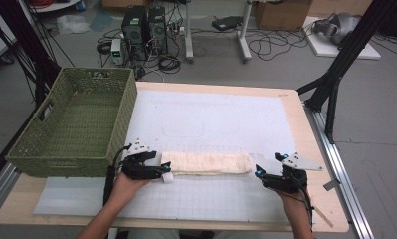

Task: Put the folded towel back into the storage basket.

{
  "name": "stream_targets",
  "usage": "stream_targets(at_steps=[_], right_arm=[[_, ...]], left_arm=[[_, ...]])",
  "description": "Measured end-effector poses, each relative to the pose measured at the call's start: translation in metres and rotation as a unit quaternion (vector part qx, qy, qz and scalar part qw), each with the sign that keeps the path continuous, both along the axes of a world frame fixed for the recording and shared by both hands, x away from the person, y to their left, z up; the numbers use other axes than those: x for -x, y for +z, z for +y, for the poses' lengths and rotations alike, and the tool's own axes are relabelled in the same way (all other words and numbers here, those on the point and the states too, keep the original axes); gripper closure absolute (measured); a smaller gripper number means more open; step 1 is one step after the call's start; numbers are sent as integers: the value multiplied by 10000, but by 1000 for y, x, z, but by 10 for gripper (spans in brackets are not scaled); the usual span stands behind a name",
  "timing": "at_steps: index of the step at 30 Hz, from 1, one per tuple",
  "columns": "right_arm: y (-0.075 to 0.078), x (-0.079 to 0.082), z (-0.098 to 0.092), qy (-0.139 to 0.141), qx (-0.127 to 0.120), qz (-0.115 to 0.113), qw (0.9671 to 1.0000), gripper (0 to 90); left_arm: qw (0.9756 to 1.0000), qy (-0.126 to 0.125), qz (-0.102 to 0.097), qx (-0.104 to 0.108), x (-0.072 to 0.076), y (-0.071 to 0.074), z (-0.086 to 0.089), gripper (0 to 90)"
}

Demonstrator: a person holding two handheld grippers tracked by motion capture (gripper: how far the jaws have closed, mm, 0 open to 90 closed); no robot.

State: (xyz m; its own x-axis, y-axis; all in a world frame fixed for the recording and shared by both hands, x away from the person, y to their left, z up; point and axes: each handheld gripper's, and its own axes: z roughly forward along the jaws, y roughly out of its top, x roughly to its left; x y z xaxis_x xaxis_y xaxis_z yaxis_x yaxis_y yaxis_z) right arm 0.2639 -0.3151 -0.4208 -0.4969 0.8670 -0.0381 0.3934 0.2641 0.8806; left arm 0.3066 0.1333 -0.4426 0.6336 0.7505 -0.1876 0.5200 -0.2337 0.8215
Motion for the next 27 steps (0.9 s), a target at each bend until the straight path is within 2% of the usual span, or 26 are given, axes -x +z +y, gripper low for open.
stream_targets(at_steps=[5,11,14,16,19,21,24,27], right_arm=[[-1,-1,1,47,28,20,10000,176],[-1,0,2,53,17,36,10000,176],[-1,-1,2,57,23,43,10000,176],[-1,-1,2,70,25,50,10000,176],[-2,0,2,66,-6,61,10000,176],[-2,-1,2,72,-18,71,9999,176],[-2,-1,2,97,11,59,9999,176],[-2,-1,3,106,6,87,9999,176]], left_arm=[[9997,10,58,-233,0,-3,-3,322],[9992,-18,156,-371,1,-7,-6,376],[9986,-25,73,-531,4,-7,-9,403],[9971,-83,-30,-761,7,-5,-12,429],[9953,-78,-199,-940,13,-4,-17,490],[9953,-83,-191,-949,15,-4,-19,522],[9966,-20,-115,-811,16,-6,-18,539],[9978,-75,-81,-657,17,-7,-18,599]])
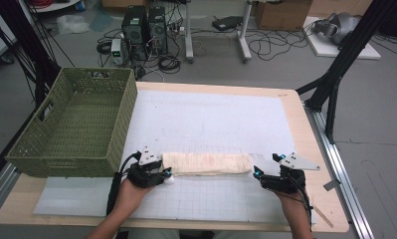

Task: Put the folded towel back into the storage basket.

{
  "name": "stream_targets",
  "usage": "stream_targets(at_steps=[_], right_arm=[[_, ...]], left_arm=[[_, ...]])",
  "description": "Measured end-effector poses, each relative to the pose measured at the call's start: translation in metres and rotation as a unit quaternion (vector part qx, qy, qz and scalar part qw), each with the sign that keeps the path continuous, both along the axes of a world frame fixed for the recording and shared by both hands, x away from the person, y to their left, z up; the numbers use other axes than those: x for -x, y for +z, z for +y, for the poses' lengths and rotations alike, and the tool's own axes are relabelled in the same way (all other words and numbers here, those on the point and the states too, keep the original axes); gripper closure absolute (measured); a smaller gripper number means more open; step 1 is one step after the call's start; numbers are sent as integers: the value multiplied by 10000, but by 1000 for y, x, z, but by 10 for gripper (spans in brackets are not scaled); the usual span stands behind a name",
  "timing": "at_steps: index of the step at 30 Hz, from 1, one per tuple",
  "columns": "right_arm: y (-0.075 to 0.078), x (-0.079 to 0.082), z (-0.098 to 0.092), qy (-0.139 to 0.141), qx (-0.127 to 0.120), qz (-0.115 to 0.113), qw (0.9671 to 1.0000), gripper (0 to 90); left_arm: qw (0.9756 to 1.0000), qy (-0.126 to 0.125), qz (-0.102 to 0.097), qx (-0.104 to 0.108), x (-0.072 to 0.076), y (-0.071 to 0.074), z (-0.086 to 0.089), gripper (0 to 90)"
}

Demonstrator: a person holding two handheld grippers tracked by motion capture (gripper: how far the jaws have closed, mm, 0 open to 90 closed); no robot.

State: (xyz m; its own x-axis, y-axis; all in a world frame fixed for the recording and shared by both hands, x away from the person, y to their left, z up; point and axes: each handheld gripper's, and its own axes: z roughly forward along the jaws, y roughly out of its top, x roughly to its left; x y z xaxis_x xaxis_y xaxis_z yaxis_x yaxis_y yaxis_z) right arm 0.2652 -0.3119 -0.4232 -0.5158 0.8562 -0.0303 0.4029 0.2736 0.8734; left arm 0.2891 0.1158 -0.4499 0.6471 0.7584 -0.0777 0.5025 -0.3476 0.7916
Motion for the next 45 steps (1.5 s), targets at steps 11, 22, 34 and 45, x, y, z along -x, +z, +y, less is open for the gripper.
stream_targets(at_steps=[11,22,34,45], right_arm=[[-1,-2,1,11,29,28,10000,176],[-4,-10,19,485,-99,233,9985,399],[-21,-22,40,560,453,595,9956,482],[-27,-23,40,829,387,838,9923,502]], left_arm=[[9996,-216,-112,155,2,4,2,785],[9984,-135,-135,527,-2,11,12,780],[9986,-117,-147,492,-2,11,13,771],[9989,-127,-132,424,-3,10,14,768]])
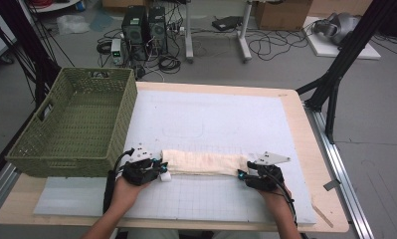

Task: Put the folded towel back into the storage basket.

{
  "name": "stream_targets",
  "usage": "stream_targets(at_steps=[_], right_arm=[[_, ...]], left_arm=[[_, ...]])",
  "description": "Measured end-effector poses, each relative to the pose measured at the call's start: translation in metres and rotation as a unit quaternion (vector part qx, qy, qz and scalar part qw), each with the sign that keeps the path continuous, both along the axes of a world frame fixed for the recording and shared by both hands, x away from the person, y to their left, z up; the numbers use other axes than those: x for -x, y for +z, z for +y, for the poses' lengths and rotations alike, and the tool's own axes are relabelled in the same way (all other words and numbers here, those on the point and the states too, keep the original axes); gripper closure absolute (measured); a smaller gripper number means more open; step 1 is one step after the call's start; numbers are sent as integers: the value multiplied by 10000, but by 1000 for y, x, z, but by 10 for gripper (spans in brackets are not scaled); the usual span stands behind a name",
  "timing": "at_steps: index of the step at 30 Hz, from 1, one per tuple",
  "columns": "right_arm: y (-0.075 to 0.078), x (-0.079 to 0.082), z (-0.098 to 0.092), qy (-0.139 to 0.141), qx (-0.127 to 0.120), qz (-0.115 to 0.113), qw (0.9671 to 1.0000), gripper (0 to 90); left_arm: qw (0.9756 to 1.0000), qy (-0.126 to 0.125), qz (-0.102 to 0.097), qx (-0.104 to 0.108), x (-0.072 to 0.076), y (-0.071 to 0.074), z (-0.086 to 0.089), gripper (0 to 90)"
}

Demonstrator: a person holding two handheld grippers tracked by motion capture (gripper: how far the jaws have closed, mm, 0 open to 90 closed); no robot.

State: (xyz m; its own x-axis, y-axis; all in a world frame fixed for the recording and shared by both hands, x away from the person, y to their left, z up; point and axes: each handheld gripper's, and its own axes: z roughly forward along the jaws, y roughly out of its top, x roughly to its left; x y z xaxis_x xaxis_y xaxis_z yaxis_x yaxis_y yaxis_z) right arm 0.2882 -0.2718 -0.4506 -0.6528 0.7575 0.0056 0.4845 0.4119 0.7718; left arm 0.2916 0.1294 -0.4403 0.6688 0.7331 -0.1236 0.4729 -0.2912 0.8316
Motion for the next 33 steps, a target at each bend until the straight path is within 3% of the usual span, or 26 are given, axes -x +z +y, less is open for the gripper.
stream_targets(at_steps=[2,5,12,16,20,33], right_arm=[[0,1,2,83,95,-56,9999,502],[0,0,1,81,18,41,10000,526],[0,2,0,181,-149,161,9996,736],[1,3,0,178,-158,150,9996,781],[4,4,1,139,-135,101,9998,794],[21,8,-7,-49,-528,-252,9983,794]], left_arm=[[10000,-3,1,-4,0,0,0,768],[10000,-5,-3,-12,0,0,0,768],[10000,-40,-11,-32,0,-1,0,771],[10000,-56,-45,-25,0,-1,0,782],[9999,-91,-142,29,0,3,2,795],[9983,-152,-455,331,3,15,5,801]])
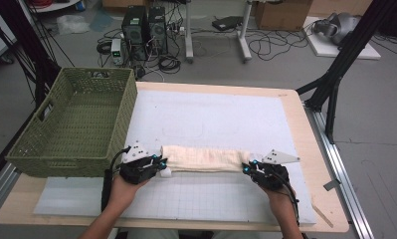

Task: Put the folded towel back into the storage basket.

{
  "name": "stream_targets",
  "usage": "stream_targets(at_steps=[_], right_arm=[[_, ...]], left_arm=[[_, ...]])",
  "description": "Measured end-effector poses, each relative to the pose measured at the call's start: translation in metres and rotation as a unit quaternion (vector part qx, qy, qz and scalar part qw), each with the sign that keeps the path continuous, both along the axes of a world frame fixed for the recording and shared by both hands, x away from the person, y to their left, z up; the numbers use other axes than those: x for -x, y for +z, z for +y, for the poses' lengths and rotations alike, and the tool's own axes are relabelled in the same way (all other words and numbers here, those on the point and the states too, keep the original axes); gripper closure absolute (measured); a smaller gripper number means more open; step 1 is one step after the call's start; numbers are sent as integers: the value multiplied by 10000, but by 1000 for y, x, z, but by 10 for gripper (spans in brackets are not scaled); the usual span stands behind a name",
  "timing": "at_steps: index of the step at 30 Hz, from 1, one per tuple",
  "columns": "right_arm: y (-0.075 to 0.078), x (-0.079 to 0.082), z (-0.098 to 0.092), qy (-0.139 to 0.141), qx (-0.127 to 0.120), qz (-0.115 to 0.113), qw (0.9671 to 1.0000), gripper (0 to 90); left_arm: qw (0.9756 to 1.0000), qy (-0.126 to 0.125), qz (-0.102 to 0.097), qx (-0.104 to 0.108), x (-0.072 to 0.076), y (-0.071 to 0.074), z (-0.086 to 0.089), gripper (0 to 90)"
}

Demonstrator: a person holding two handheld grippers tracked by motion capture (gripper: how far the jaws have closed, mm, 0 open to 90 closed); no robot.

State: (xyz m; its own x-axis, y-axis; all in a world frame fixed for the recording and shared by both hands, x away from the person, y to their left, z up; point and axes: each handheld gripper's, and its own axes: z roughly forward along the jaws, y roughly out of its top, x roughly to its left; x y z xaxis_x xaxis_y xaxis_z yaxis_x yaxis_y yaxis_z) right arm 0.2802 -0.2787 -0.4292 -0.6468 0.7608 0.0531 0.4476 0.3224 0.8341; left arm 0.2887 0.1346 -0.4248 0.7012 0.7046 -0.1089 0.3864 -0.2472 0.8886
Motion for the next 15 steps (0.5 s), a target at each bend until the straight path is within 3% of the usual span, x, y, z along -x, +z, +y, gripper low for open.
stream_targets(at_steps=[15], right_arm=[[24,2,0,83,-352,-420,9985,794]], left_arm=[[9991,-1,-304,297,0,25,12,803]])
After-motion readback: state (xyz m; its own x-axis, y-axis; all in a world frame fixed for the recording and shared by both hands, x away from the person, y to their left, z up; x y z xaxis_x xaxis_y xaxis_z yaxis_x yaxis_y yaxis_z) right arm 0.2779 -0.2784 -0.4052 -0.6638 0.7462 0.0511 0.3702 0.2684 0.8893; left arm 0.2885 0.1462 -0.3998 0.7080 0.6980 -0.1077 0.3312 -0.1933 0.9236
